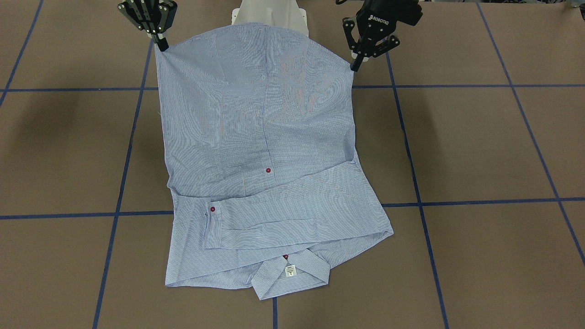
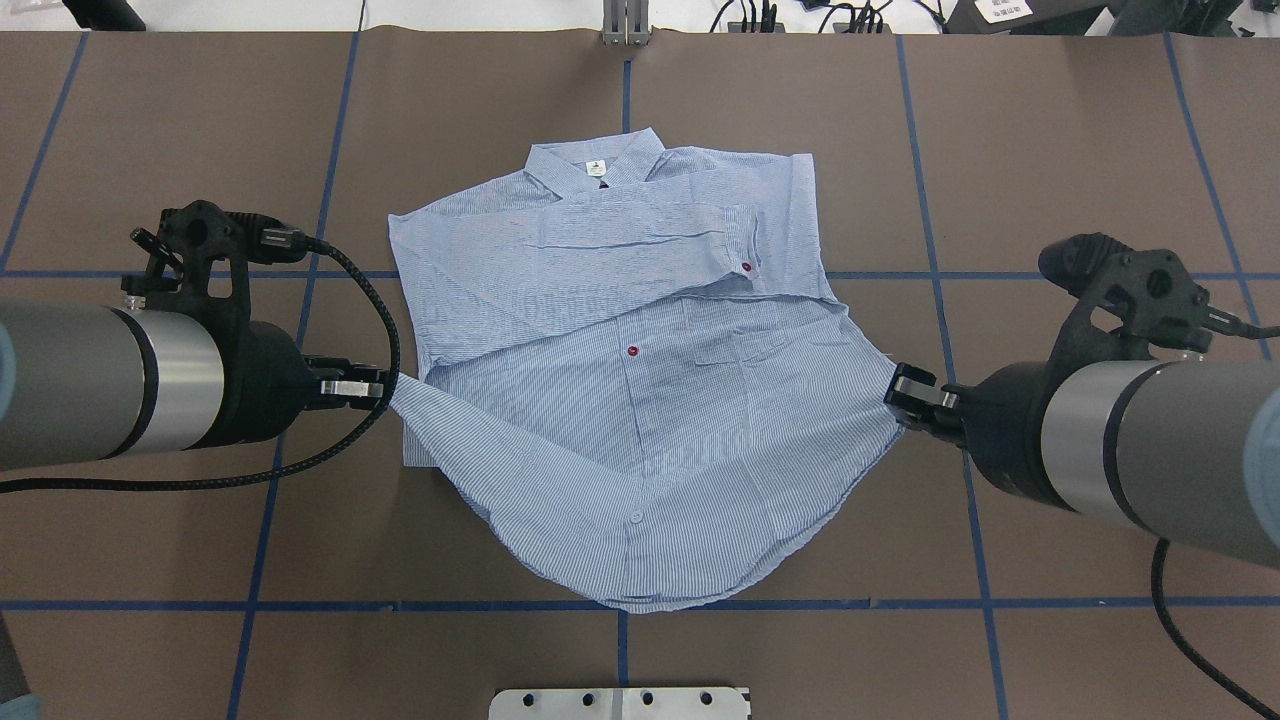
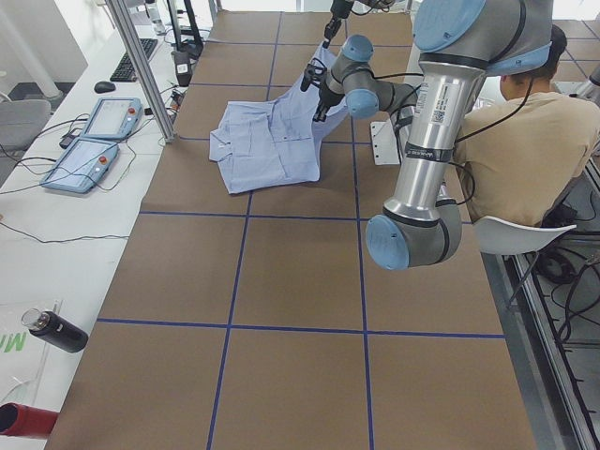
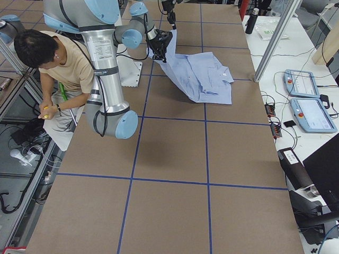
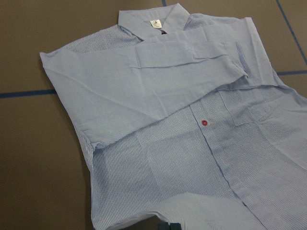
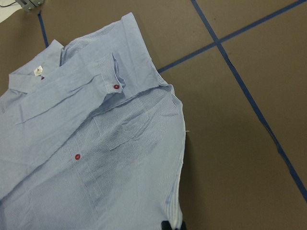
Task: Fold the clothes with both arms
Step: 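Lift the hem corners with both grippers and carry them toward the collar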
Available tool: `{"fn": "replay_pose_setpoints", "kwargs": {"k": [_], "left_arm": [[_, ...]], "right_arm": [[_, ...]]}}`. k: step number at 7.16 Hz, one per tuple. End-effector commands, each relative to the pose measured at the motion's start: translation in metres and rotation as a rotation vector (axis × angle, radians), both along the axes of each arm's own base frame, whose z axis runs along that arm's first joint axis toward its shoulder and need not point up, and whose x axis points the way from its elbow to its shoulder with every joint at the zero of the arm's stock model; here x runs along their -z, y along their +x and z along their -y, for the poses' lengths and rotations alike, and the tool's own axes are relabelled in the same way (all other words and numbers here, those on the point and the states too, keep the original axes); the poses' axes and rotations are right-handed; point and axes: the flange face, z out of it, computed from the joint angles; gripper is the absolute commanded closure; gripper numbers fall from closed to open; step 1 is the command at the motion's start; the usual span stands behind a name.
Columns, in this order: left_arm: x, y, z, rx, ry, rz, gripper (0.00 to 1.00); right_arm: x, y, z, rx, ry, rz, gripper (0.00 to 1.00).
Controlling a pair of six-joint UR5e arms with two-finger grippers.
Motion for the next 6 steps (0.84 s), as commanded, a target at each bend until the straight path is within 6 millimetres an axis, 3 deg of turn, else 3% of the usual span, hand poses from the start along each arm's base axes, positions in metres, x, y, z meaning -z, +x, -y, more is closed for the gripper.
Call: {"fn": "replay_pose_setpoints", "kwargs": {"k": [1,2,3,4,5,6], "left_arm": [[0.025,-0.029,-0.060,-0.206,-0.050,-0.065,1.00],[0.031,-0.030,-0.083,-0.266,-0.054,-0.074,1.00],[0.031,-0.028,-0.082,-0.264,-0.054,-0.072,1.00],[0.017,-0.019,-0.058,-0.196,-0.064,-0.021,1.00],[0.000,0.006,-0.022,-0.082,-0.058,0.057,1.00],[-0.011,0.021,0.030,0.053,-0.047,0.122,1.00]], "right_arm": [[0.009,0.001,-0.071,0.221,-0.021,-0.012,1.00],[0.013,0.000,-0.084,0.275,-0.029,0.010,1.00],[0.011,0.004,-0.075,0.243,-0.033,0.000,1.00],[0.008,0.011,-0.054,0.187,-0.010,-0.025,1.00],[0.003,0.010,-0.030,0.129,-0.002,-0.062,1.00],[0.004,0.001,0.003,0.059,0.001,-0.092,1.00]]}}
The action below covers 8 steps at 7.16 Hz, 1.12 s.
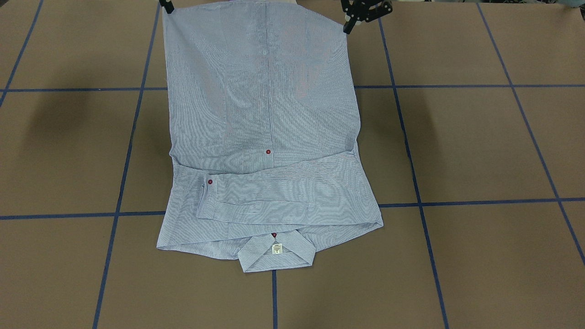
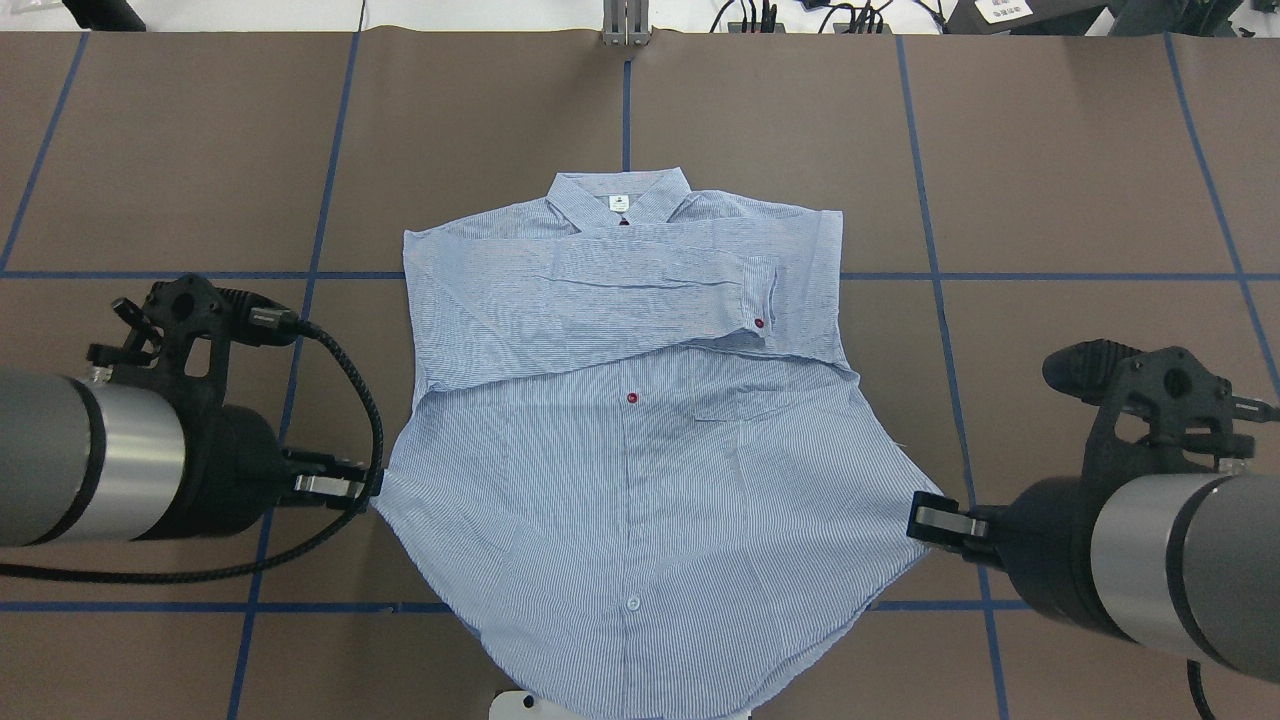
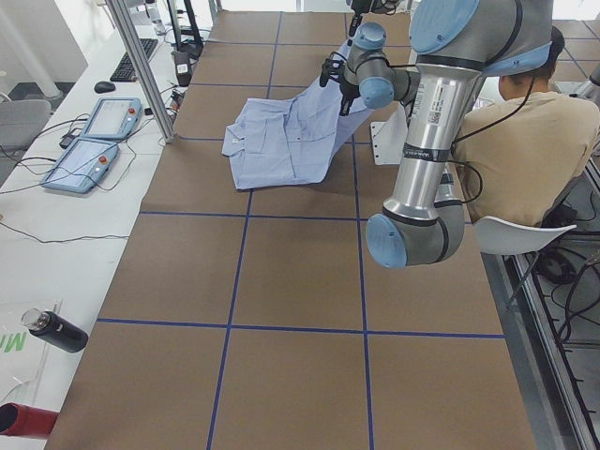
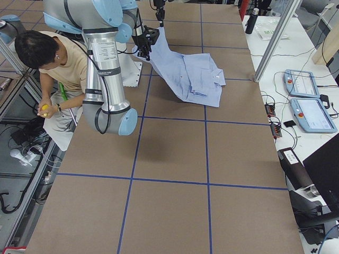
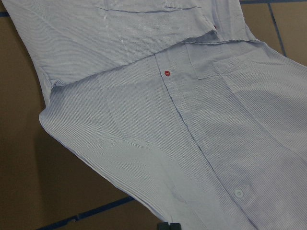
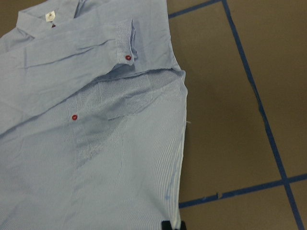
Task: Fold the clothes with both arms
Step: 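Lift the hem corners with both grippers and carry them toward the collar, then lay the hem over the collar and open both grippers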
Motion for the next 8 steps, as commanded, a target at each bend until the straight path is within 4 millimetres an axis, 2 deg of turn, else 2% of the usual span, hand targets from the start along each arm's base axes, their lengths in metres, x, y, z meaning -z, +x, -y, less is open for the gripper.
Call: {"fn": "replay_pose_setpoints", "kwargs": {"k": [1,2,3,4,5,6,7,8], "left_arm": [[-0.020,0.018,0.100,0.226,0.004,0.119,1.00],[-0.020,0.004,0.140,0.269,0.057,0.135,1.00],[-0.027,-0.009,0.170,0.311,0.083,0.148,1.00],[-0.020,-0.006,0.200,0.384,0.114,0.161,1.00],[-0.028,0.012,0.227,0.448,0.133,0.211,1.00],[-0.052,0.035,0.253,0.469,0.144,0.221,1.00],[-0.085,0.063,0.280,0.473,0.149,0.219,1.00],[-0.117,0.090,0.307,0.488,0.149,0.250,1.00]], "right_arm": [[-0.002,-0.025,0.076,-0.150,0.071,-0.103,1.00],[-0.006,-0.042,0.123,-0.217,0.132,-0.122,1.00],[-0.017,-0.057,0.163,-0.265,0.164,-0.086,1.00],[-0.023,-0.066,0.197,-0.297,0.200,-0.067,1.00],[-0.024,-0.068,0.220,-0.299,0.225,-0.094,1.00],[-0.023,-0.087,0.238,-0.294,0.222,-0.122,1.00],[-0.027,-0.108,0.256,-0.289,0.205,-0.156,1.00],[-0.044,-0.128,0.274,-0.283,0.191,-0.191,1.00]]}}
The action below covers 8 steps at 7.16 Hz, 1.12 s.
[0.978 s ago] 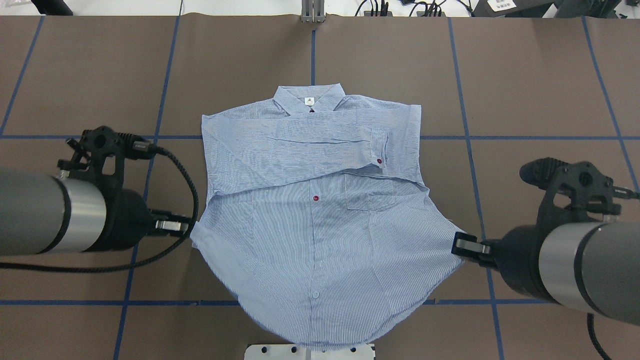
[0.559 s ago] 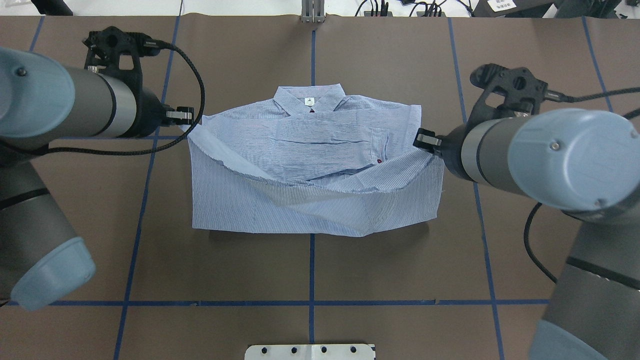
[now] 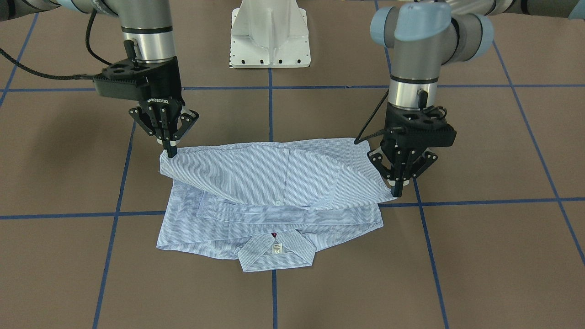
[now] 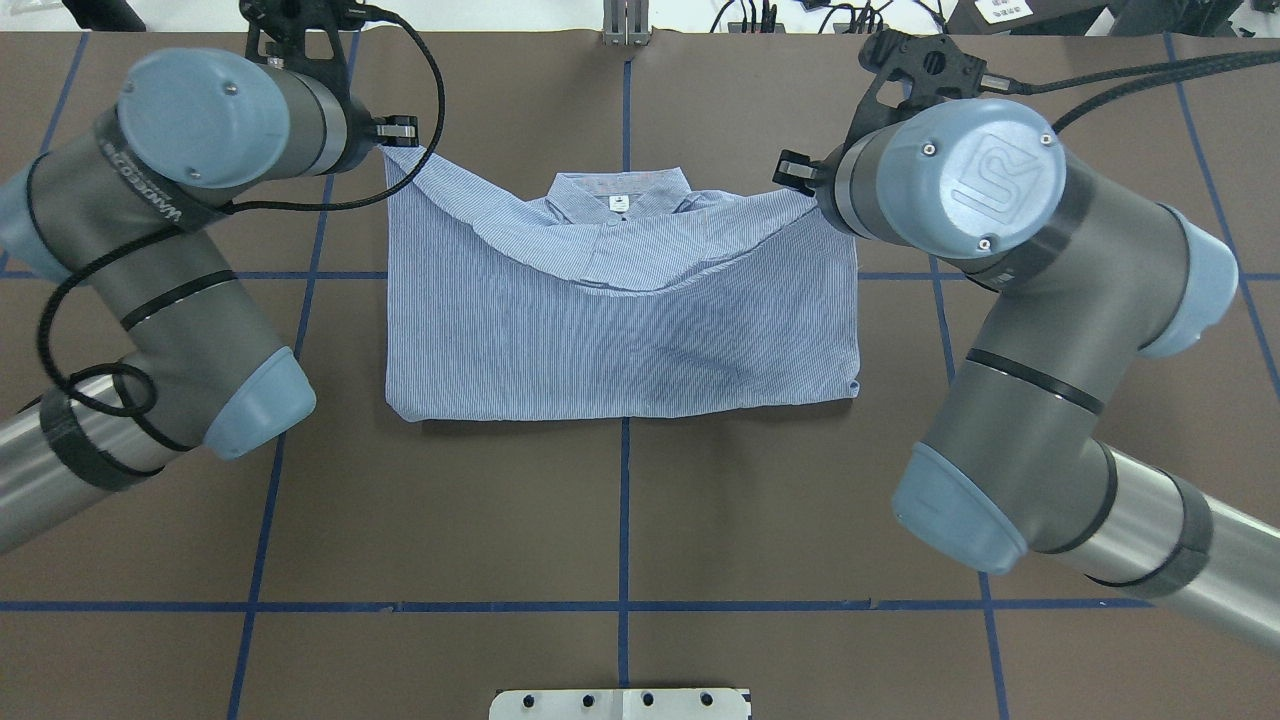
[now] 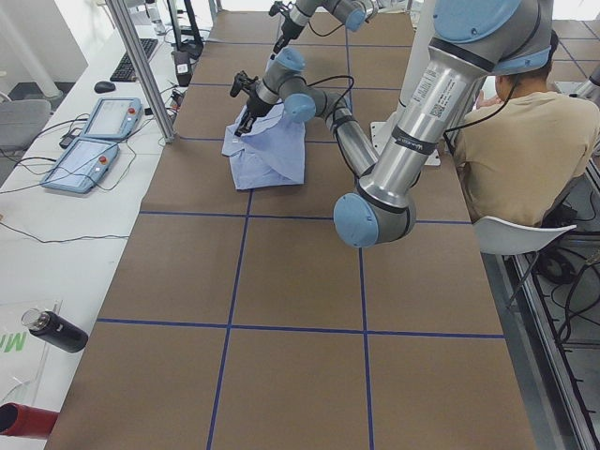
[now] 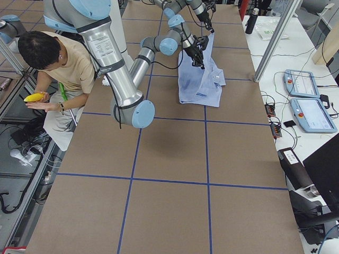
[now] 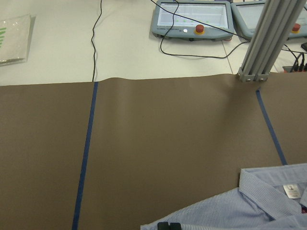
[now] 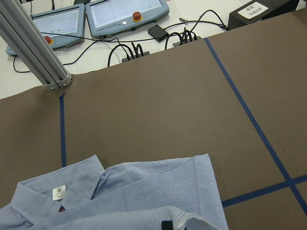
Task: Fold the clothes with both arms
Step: 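Lay the hem over the collar and open both grippers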
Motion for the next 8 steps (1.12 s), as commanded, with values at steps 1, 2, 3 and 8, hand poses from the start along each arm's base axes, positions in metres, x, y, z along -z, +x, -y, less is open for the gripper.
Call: {"fn": "replay_pose_setpoints", "kwargs": {"k": [1,2,3,8], "left_arm": [[-0.056,0.051,0.042,0.025,0.006,0.040,1.00],[-0.061,0.064,0.039,-0.005,0.016,0.060,1.00],[-0.069,0.069,0.040,-0.019,0.015,0.083,1.00],[-0.091,0.069,0.044,-0.090,0.069,0.155,0.27]], "right_arm": [[-0.040,-0.048,0.042,0.011,0.001,-0.031,1.00],[-0.058,-0.065,0.066,0.020,0.030,-0.035,1.00],[-0.076,-0.065,0.084,0.027,0.028,-0.076,1.00],[-0.099,-0.060,0.129,0.070,-0.024,-0.136,0.00]]}}
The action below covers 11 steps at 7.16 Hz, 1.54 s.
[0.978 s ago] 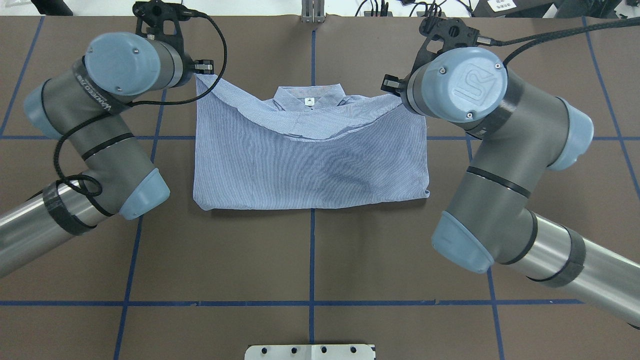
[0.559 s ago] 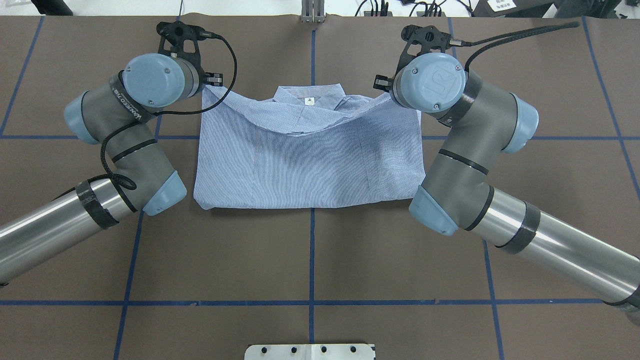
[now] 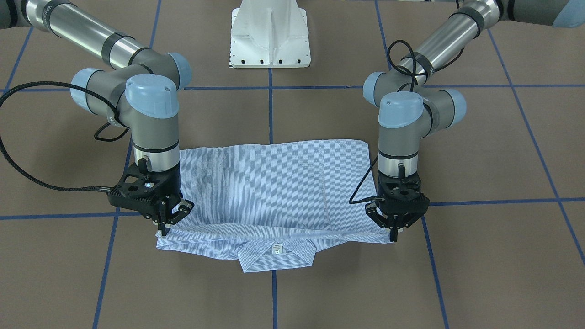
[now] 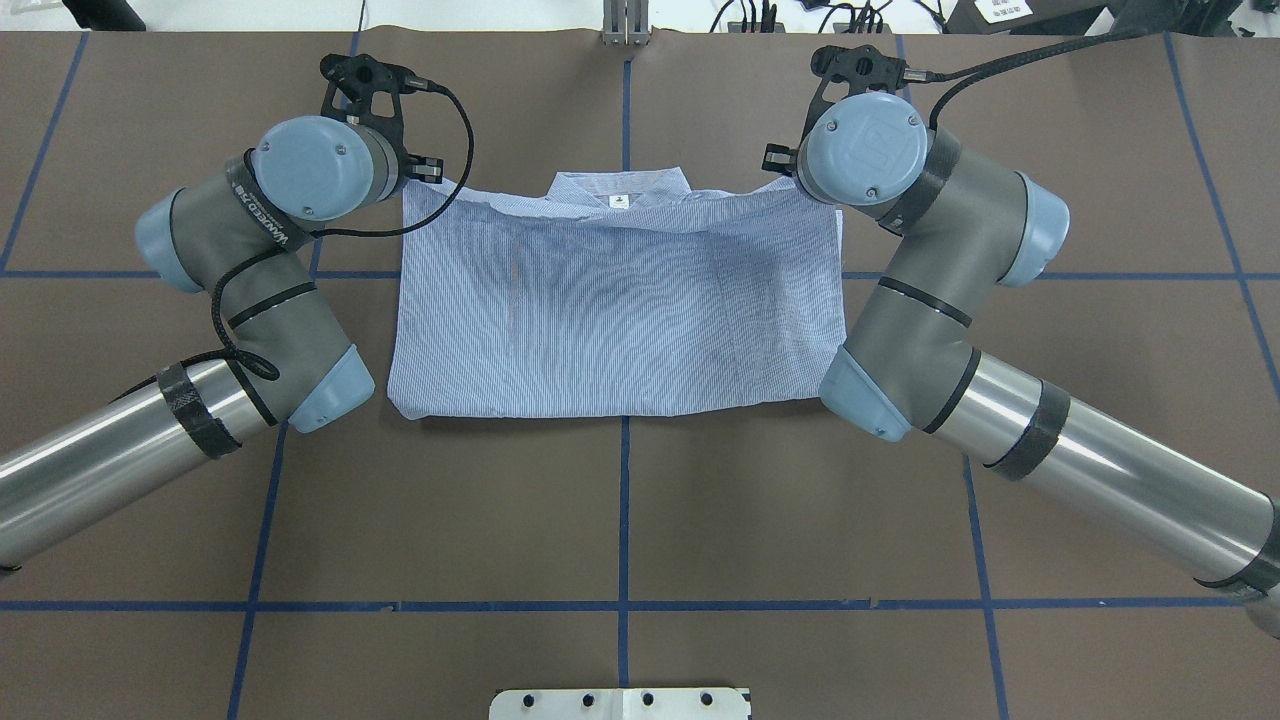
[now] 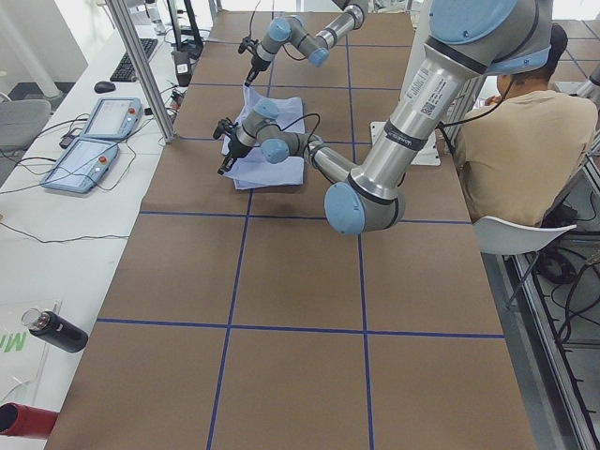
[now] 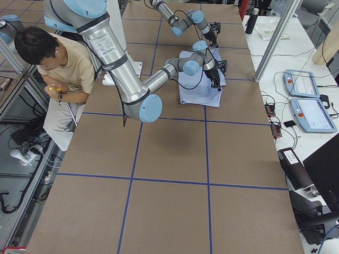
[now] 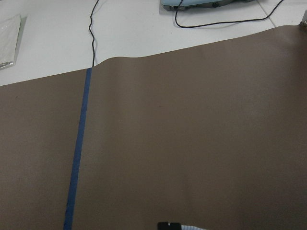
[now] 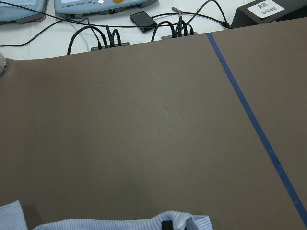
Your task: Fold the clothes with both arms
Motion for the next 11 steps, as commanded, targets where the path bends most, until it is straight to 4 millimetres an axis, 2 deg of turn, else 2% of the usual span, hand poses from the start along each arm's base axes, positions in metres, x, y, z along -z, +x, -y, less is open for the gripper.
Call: {"fn": "replay_pose_setpoints", "kwargs": {"k": [1,2,3,4,5,6,7,8,9,10,11], "left_arm": [[-0.002,-0.004,0.001,-0.027,0.044,-0.004,0.00],[0.008,-0.010,0.003,-0.068,0.075,-0.040,0.00],[0.015,-0.017,0.001,-0.181,0.057,-0.132,0.00],[0.008,-0.030,-0.018,-0.225,0.083,-0.199,0.00],[-0.010,-0.050,-0.047,-0.245,0.111,-0.252,0.00],[-0.020,-0.063,-0.073,-0.249,0.067,-0.299,0.00],[-0.033,-0.050,-0.111,-0.281,0.025,-0.317,0.00],[-0.044,-0.034,-0.142,-0.310,-0.010,-0.329,0.00],[-0.047,-0.027,-0.173,-0.338,-0.033,-0.362,0.00],[-0.052,-0.021,-0.194,-0.358,-0.052,-0.381,0.00],[-0.053,-0.011,-0.206,-0.357,-0.056,-0.388,0.00]], "right_arm": [[0.011,-0.009,0.022,0.045,-0.028,0.006,0.00],[0.024,-0.003,0.031,0.079,-0.025,0.023,0.00],[0.040,0.008,0.038,0.109,-0.019,0.054,0.00],[0.044,0.011,0.034,0.152,-0.022,0.081,0.00],[0.040,0.030,0.015,0.156,0.000,0.098,0.00],[0.026,0.055,-0.015,0.167,0.023,0.109,0.00],[0.023,0.066,-0.027,0.170,0.034,0.116,0.00],[0.023,0.063,-0.028,0.173,0.035,0.114,0.00],[0.023,0.061,-0.030,0.176,0.035,0.114,0.00],[0.023,0.061,-0.030,0.176,0.035,0.113,0.00],[0.023,0.061,-0.030,0.175,0.036,0.113,0.00]]}}
